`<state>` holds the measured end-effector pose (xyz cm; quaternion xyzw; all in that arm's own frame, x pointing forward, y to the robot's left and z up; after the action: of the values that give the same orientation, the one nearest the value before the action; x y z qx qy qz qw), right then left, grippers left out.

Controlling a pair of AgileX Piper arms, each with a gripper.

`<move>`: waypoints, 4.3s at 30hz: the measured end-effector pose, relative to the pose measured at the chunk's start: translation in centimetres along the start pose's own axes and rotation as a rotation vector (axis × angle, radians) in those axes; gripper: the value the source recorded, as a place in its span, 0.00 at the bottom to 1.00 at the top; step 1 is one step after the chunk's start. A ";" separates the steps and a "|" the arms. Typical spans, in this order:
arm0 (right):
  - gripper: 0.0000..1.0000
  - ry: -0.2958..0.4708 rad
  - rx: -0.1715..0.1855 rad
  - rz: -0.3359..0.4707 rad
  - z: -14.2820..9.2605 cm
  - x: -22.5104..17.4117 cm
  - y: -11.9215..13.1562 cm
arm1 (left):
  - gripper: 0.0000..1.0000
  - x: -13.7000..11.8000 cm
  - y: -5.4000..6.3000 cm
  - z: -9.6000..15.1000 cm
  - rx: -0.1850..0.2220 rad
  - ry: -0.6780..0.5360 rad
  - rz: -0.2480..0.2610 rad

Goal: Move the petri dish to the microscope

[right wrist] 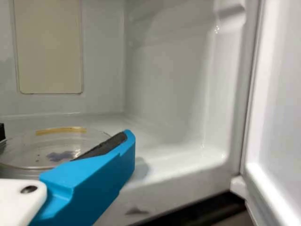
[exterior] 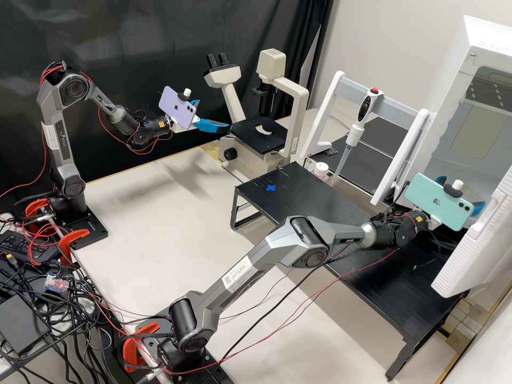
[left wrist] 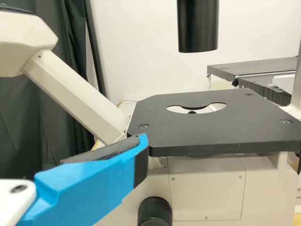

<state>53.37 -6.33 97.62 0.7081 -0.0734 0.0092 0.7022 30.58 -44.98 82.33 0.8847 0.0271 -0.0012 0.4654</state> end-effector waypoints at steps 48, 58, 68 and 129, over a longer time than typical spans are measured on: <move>0.00 -0.033 -0.036 0.062 -1.7 -7.5 3.0 | 1.00 0.0 0.0 0.0 0.000 0.000 0.000; 0.00 0.066 -0.051 0.154 -3.4 -16.5 3.2 | 1.00 0.0 0.0 0.0 0.000 0.000 0.000; 0.00 0.243 -0.016 0.092 -8.4 -24.7 -1.2 | 1.00 0.0 0.0 0.0 0.000 0.000 0.000; 0.00 0.499 -0.201 -0.571 -31.7 -20.7 -30.2 | 1.00 0.0 0.0 0.0 0.000 0.000 0.000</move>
<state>39.25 27.23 65.67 0.6038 0.2990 -0.0217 0.7387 30.58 -44.98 82.33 0.8847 0.0271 -0.0012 0.4654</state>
